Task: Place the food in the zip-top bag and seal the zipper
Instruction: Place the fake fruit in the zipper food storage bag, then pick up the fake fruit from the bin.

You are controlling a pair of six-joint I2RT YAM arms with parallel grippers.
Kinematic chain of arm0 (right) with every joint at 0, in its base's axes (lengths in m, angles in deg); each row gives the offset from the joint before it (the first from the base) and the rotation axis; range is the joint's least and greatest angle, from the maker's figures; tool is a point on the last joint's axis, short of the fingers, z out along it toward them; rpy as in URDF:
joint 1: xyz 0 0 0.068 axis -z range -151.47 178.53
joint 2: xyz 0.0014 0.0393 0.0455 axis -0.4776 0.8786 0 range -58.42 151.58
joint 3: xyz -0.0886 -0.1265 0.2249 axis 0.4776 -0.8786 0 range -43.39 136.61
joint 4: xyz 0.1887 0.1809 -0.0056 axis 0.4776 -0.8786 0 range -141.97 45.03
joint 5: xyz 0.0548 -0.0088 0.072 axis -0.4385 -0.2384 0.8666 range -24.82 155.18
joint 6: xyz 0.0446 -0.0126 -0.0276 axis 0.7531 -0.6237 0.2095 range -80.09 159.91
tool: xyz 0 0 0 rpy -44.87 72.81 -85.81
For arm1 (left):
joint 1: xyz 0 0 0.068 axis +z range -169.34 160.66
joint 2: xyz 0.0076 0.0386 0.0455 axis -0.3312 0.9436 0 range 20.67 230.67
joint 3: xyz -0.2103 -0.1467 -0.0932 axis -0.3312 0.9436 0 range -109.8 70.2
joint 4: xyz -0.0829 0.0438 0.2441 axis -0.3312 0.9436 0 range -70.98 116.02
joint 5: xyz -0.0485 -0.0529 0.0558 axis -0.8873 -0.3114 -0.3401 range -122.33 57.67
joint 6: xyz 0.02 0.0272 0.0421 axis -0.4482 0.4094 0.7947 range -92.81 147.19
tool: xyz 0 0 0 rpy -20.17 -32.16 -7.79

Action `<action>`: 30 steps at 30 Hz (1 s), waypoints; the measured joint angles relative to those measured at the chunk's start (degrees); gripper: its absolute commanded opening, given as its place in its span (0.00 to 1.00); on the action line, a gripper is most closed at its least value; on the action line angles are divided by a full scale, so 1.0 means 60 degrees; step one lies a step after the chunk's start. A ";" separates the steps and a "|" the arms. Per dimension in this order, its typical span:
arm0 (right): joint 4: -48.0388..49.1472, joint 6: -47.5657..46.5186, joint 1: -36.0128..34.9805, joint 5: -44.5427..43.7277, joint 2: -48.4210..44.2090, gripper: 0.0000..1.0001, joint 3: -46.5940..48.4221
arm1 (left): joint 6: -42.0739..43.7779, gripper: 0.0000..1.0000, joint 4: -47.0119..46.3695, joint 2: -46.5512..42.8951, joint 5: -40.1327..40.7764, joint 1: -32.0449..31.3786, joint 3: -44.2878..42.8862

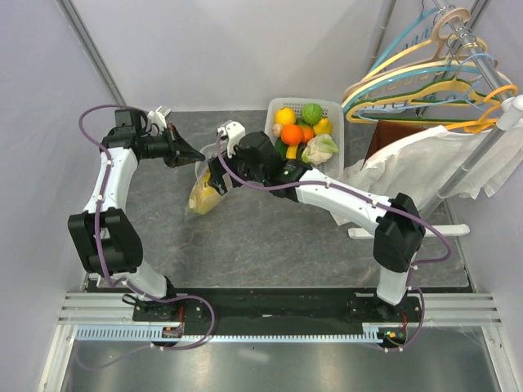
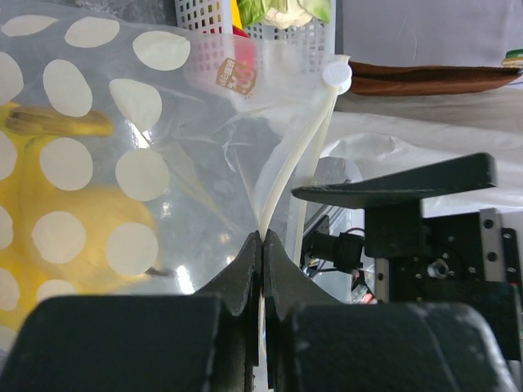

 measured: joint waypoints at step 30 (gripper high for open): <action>-0.2550 -0.2787 0.3763 -0.0463 0.1344 0.89 0.0033 | 0.0007 0.02 0.0011 0.0004 0.0000 0.0233 -0.0204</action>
